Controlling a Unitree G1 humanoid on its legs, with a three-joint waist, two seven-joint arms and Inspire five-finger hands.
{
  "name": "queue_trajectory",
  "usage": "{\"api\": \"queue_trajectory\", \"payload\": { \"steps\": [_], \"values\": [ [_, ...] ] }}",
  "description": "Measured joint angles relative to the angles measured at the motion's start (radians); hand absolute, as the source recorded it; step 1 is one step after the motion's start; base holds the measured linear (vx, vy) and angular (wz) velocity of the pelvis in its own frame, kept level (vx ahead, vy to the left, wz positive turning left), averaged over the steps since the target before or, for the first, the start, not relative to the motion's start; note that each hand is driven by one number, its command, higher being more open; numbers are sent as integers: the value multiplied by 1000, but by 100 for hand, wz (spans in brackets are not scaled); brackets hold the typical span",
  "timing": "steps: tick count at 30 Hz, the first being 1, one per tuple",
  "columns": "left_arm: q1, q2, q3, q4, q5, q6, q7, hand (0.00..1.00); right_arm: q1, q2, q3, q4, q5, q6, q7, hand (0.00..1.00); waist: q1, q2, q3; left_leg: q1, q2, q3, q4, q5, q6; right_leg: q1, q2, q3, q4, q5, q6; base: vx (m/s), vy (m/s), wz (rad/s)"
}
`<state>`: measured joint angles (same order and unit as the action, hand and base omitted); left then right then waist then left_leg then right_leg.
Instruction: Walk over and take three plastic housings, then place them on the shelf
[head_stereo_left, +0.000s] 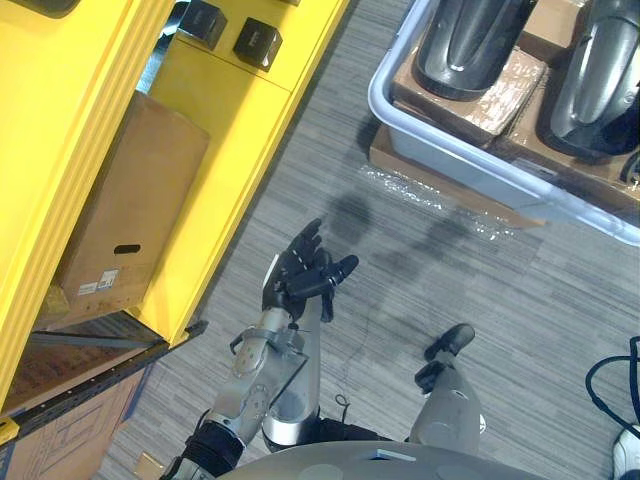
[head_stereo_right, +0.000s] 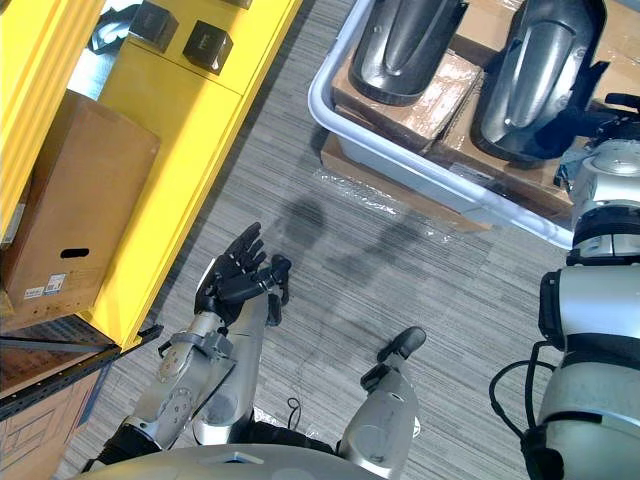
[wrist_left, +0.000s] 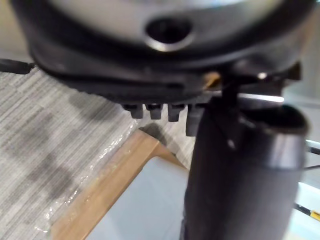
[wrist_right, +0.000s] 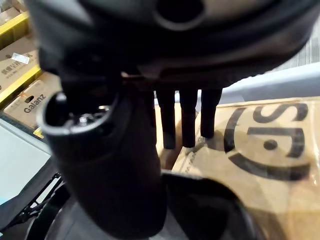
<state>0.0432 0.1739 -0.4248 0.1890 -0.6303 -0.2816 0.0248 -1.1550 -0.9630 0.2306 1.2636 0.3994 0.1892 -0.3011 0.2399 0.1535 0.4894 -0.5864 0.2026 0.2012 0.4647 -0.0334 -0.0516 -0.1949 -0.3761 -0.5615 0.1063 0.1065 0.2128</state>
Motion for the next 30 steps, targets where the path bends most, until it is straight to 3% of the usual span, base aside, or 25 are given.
{"api": "queue_trajectory", "payload": {
  "steps": [4,8,13,14,16,20,22,25,30],
  "values": [
    [2,0,-11,0,6,0,-1,100,-19,11,-7,46,-149,72,23,0,1,0,0,18,4,1,-11,7,-1,5,0,-3,18,-6,-9,2,-5,-1],
    [19,11,-2,-15,10,-2,-7,100,-30,71,-63,64,-198,128,55,0,3,0,0,95,2,11,-65,29,-11,35,-6,-11,50,-31,-44,-12,-28,0],
    [76,44,10,-117,9,-2,-33,100,-35,99,-88,96,-260,210,79,0,0,-5,3,150,-1,13,-140,76,-20,63,-1,-19,58,-43,-54,-36,-62,3],
    [88,77,43,-173,9,-2,-57,100,-25,101,-157,142,-277,264,69,0,-4,-26,15,221,-2,18,-202,106,-28,105,5,-21,58,-46,-59,-43,-84,4],
    [89,90,60,-210,9,-2,-68,100,-5,101,-190,147,-286,276,56,0,-14,-41,20,243,-2,20,-241,131,-31,111,11,-22,58,-50,-66,-54,-55,2],
    [99,101,61,-238,10,6,-84,100,24,100,-279,147,-316,274,49,0,-47,-53,25,301,-4,24,-330,182,-37,134,21,-25,48,-52,-68,-42,-22,0],
    [134,101,53,-246,14,8,-100,100,85,100,-300,142,-331,219,23,0,-52,-60,20,388,-8,34,-408,216,-44,183,25,-24,47,-61,-62,-5,-44,-3],
    [156,101,38,-278,14,16,-112,100,129,100,-301,117,-376,153,-39,0,-65,-75,-6,424,-4,38,-491,258,-49,183,40,-26,46,-71,-57,-18,-53,-2],
    [125,99,28,-276,13,98,-156,100,265,116,-296,-106,-431,66,-129,0,-95,-97,-62,475,-4,66,-549,286,-52,197,48,-10,30,-67,-51,-8,-38,-9]
  ]
}}
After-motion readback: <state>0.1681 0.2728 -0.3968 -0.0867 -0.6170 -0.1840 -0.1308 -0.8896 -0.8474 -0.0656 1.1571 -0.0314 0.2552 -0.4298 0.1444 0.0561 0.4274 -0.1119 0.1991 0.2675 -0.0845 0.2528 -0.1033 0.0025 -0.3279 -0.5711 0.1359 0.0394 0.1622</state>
